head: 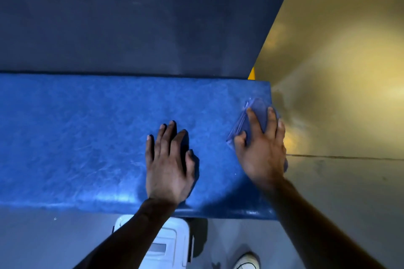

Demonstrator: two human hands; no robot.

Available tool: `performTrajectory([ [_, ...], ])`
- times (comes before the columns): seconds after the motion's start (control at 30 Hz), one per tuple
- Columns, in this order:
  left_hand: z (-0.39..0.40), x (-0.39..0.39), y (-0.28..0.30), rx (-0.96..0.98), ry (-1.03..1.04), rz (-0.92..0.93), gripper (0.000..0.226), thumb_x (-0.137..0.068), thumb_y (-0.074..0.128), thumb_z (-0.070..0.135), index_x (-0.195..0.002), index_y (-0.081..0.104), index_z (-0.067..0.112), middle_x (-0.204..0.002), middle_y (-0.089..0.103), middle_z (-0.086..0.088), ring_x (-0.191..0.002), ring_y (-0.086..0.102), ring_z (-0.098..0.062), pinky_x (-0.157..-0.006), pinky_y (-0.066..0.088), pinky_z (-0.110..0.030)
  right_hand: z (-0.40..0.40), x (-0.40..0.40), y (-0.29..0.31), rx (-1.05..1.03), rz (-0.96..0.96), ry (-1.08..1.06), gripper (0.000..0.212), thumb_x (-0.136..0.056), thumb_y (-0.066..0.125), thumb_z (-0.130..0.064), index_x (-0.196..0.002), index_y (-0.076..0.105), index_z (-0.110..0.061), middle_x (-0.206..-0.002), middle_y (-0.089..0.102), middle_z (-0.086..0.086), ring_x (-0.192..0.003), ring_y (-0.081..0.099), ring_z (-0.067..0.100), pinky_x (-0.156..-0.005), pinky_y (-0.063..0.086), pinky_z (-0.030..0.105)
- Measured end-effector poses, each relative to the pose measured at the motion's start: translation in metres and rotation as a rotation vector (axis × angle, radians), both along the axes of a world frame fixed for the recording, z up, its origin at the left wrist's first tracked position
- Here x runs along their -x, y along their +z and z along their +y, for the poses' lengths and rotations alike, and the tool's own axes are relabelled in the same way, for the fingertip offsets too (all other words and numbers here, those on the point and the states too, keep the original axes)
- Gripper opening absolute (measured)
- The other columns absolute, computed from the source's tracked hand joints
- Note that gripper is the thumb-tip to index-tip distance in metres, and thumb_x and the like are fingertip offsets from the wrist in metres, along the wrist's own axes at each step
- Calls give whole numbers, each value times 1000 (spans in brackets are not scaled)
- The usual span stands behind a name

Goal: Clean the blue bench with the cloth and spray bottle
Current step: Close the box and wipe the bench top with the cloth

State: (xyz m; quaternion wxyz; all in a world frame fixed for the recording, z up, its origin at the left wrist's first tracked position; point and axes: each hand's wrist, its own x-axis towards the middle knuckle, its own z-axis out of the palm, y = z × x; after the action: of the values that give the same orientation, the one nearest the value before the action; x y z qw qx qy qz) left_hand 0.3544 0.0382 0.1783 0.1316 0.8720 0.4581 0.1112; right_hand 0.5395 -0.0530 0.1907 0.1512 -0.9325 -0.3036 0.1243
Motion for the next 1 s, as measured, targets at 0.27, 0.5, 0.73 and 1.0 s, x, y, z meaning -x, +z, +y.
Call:
performTrajectory([
  [0.27, 2, 3, 0, 56, -23, -33, 47, -96, 46, 33, -142, 48, 20, -163, 32, -5, -156, 19, -23, -126, 9, -51, -52, 111, 8, 116, -77, -149, 70, -82, 48, -41, -152, 41, -33, -165, 25, 12, -152, 20, 41, -112, 30, 64],
  [0.5, 23, 32, 0, 148, -263, -145, 45, -100, 45, 24, -144, 51, 12, -161, 35, -12, -153, 28, -28, -125, 17, -50, -34, 181, 16, 77, -45, -42, 83, -71, 59, -35, -153, 40, -34, -166, 28, 5, -154, 20, 36, -118, 23, 62],
  [0.73, 14, 85, 0, 243, -370, -220, 44, -100, 42, 26, -136, 60, 8, -159, 40, -9, -151, 33, -21, -117, 39, -47, -50, 202, -1, -51, -188, 298, 66, -75, 70, -36, -139, 56, -38, -155, 47, 2, -145, 40, 34, -109, 37, 56],
  [1.0, -75, 154, 27, 437, -146, -355, 44, -90, 63, 7, -124, 65, 34, -128, 62, 16, -115, 63, -2, -95, 49, -16, -74, 227, 12, -252, -90, 218, 52, -65, 68, -17, -111, 64, -40, -129, 54, -12, -120, 51, 23, -85, 42, 34],
])
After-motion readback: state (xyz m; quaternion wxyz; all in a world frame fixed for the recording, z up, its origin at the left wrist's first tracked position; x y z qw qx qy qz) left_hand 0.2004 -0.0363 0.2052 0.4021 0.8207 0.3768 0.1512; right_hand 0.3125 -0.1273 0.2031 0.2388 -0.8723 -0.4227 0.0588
